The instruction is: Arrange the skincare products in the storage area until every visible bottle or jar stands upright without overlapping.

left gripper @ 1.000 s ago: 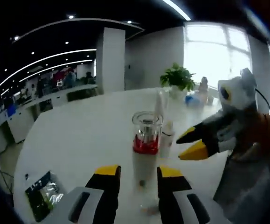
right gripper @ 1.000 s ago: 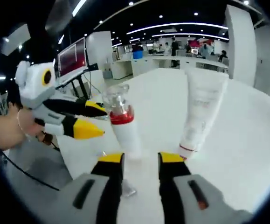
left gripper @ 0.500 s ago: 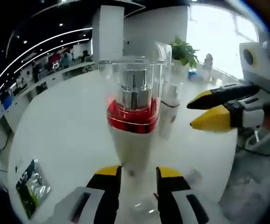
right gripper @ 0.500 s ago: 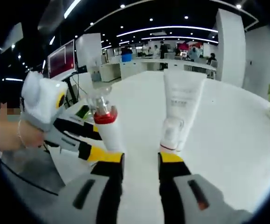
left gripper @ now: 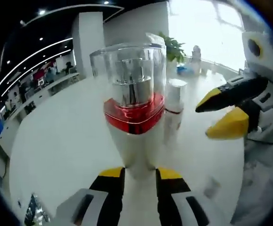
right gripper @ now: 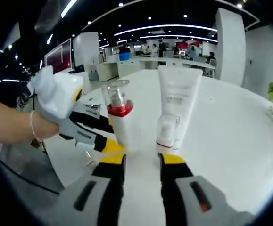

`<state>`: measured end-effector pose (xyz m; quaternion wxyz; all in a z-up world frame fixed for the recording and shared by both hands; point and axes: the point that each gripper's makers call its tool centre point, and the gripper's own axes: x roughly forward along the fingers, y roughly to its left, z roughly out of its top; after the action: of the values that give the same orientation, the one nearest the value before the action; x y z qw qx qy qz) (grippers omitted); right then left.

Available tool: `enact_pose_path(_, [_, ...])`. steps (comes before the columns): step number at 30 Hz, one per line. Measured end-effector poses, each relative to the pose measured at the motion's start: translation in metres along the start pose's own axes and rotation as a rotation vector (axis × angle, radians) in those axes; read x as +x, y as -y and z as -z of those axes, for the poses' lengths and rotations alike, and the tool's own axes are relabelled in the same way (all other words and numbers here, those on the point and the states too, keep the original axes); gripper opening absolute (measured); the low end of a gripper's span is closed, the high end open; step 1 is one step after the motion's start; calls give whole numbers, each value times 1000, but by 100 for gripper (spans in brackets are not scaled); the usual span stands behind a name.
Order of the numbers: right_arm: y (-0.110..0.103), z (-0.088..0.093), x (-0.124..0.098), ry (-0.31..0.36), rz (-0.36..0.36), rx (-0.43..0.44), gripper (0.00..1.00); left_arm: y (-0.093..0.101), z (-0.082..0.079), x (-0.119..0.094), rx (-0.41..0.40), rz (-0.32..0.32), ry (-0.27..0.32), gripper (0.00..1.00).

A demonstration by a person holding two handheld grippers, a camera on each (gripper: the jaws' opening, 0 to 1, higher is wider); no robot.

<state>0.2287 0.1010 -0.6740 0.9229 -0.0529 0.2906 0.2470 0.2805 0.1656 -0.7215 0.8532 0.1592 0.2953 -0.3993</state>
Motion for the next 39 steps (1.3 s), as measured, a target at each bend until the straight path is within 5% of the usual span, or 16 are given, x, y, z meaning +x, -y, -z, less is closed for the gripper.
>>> enact_pose_path(12, [8,5,1,-23,29,-16,29,-3,-20,20,82,48,31,26])
enact_pose_path(20, [5,6,2,-33,26,-29,29,-1,-24,23,57,43,40,27])
enact_pose_path(24, [5,8,2,-41,29,-46,29,2,-31,21,-31,70,78,29])
enact_pose_path(28, [3,7,2,-39,24,-68,29,-11,-32,-3,-53,39,103,30])
enact_pose_path(31, [-13,8,5,-46,-47,-77,29,-19,-20,-35,-43,9,93,32])
enact_pose_path(35, [-32,11,8,-62,-125,-132,30,-11,-12,-66,-55,0,128,32])
enact_pose_path(39, [-62,10,11,-81,-244,-195,30,2,10,-95,-72,8,101,33])
